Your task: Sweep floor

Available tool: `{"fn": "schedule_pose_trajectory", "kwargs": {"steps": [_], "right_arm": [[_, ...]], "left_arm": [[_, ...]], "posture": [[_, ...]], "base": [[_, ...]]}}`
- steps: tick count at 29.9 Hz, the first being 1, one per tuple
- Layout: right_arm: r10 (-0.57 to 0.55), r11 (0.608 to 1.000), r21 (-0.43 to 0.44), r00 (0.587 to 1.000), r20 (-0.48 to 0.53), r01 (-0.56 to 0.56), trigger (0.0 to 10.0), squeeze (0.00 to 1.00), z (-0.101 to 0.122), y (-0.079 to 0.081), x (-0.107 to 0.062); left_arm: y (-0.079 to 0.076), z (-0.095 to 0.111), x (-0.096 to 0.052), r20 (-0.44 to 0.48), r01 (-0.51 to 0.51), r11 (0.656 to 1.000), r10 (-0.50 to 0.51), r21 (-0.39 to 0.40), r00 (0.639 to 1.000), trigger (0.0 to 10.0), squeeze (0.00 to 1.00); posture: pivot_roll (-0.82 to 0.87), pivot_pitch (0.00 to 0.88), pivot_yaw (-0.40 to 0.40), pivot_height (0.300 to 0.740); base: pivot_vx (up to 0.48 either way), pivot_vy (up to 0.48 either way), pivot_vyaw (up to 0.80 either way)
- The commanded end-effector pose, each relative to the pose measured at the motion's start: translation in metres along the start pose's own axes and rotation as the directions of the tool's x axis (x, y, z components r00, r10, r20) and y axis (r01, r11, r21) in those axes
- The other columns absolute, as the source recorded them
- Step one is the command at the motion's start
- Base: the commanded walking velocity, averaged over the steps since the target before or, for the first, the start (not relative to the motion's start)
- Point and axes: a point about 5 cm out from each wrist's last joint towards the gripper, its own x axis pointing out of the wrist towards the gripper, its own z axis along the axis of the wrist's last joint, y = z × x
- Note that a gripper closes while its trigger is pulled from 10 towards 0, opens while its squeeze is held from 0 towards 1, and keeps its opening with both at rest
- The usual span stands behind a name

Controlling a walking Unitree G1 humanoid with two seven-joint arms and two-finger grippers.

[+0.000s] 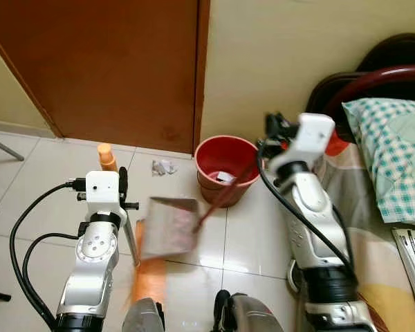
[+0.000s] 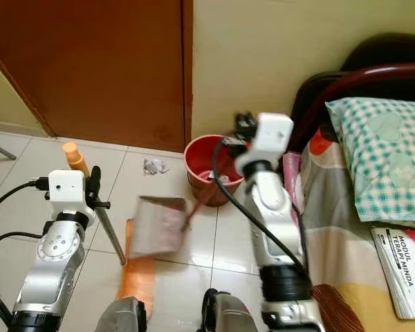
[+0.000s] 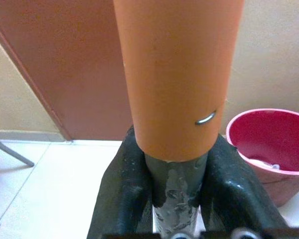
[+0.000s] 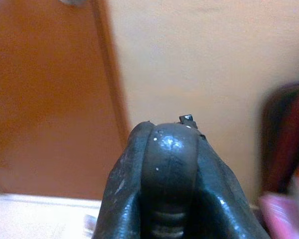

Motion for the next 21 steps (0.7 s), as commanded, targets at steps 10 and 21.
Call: {"fn": "schedule_pose_trajectory", "kwargs": {"steps": [10, 21], "right_arm": [[-0.21, 0.976, -0.075, 0.976, -0.064, 0.205, 10.0, 0.0, -0.017, -0.052, -0.023], [-0.299, 0.954, -0.076, 0.945, -0.132, 0.291, 10.0, 0.0, -0.036, -0.07, -0.033]], "left_arm": [[-0.002, 0.004, -0.007, 0.044, 0.065, 0.993, -0.07, 0.098, 0.997, 10.0, 0.0], [-0.003, 0.015, -0.002, 0.088, 0.087, 0.989, -0.097, 0.116, 0.991, 10.0, 0.0]], "posture": [[0.04, 0.14, -0.032, 0.74], [0.03, 0.132, -0.014, 0.74]], "base": [[0.0, 0.0, 0.0], [0.065, 0.0, -0.08]]}}
